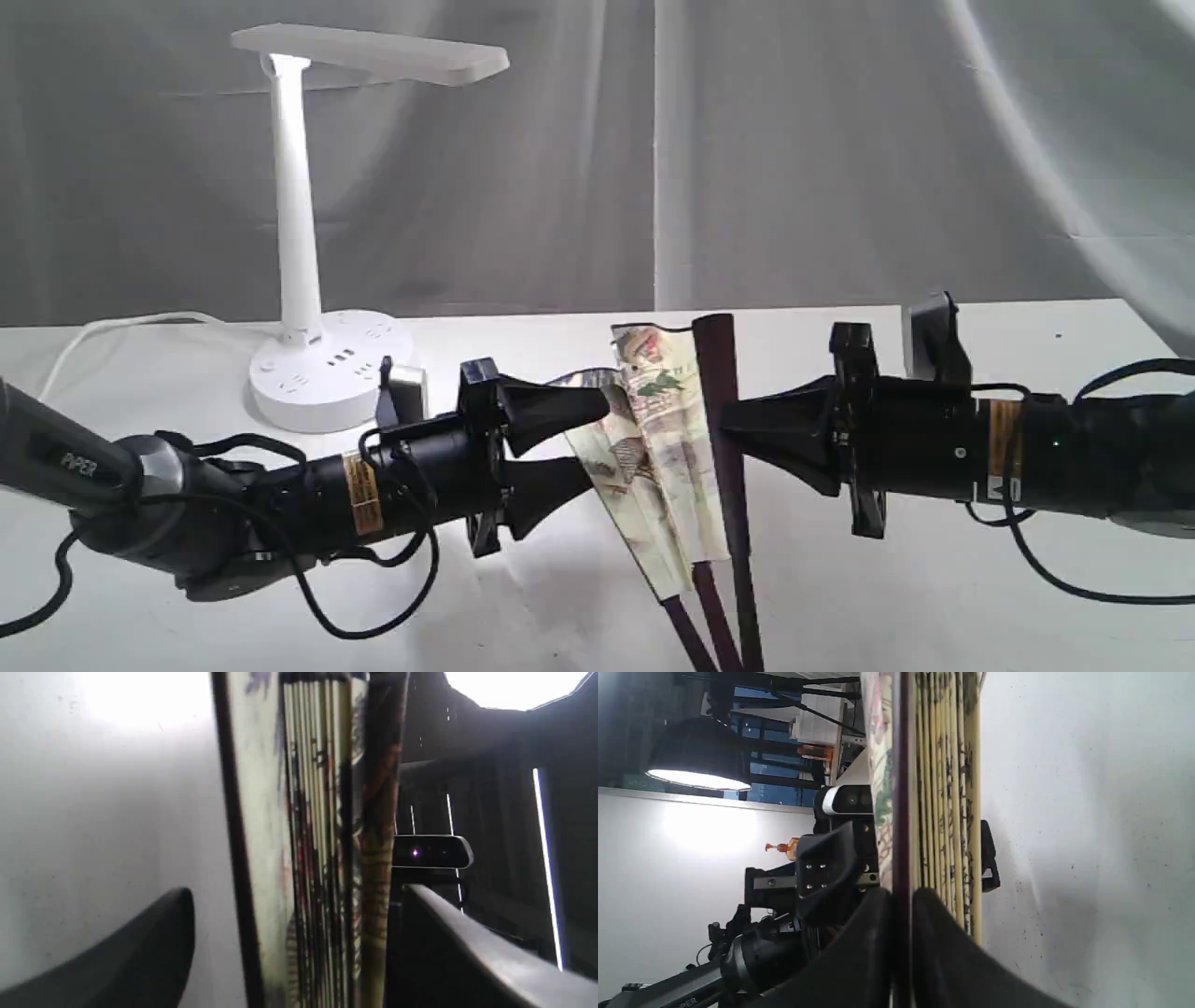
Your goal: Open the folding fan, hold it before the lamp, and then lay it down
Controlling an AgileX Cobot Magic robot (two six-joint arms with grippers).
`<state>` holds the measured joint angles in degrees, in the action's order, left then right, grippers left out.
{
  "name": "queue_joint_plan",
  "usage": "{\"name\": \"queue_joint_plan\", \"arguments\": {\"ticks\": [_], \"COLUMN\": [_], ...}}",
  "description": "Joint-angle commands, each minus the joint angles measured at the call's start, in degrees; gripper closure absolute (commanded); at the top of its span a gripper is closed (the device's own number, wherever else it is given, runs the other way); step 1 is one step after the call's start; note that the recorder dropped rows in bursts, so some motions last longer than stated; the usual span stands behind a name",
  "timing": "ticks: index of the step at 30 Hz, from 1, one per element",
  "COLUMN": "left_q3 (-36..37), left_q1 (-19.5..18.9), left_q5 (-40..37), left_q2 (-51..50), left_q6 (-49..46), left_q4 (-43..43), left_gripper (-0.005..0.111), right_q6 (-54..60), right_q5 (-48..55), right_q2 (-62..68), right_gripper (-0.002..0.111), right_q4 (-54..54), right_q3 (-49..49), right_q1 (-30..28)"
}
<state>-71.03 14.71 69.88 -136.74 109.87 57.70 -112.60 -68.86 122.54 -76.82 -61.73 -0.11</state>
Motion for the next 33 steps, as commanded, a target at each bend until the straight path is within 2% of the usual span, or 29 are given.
{"name": "queue_joint_plan", "arguments": {"ticks": [1, 9, 15, 20, 26, 33], "left_q3": [-0.4, -0.4, -0.6, -0.6, -0.6, -0.6], "left_q1": [0.9, 2.0, 3.6, 4.9, 4.9, 4.9], "left_q5": [-1.7, -4.4, -4.4, -4.8, -11.9, -11.5], "left_q2": [0.1, 0.1, 0.1, 0.1, 0.0, -0.1], "left_q6": [-0.4, 2.5, 2.5, 2.4, 2.2, 2.2], "left_q4": [-2.5, -7.5, -8.7, -10.9, -10.5, -10.1], "left_gripper": [0.044, 0.047, 0.064, 0.061, 0.062, 0.065], "right_q6": [0.4, 0.4, 0.8, 1.0, 1.0, 1.0], "right_q5": [-1.1, -1.1, -1.1, -1.1, -1.1, -1.1], "right_q2": [-0.2, -0.2, -0.2, -0.2, -0.2, -0.2], "right_gripper": [0.108, 0.108, 0.108, 0.108, 0.108, 0.108], "right_q4": [0.1, 0.1, 0.1, -0.3, -0.7, -0.7], "right_q3": [0.2, 0.2, 0.2, 0.2, 0.2, 0.2], "right_q1": [-0.5, -0.5, -0.5, -0.5, -0.5, -0.5]}}
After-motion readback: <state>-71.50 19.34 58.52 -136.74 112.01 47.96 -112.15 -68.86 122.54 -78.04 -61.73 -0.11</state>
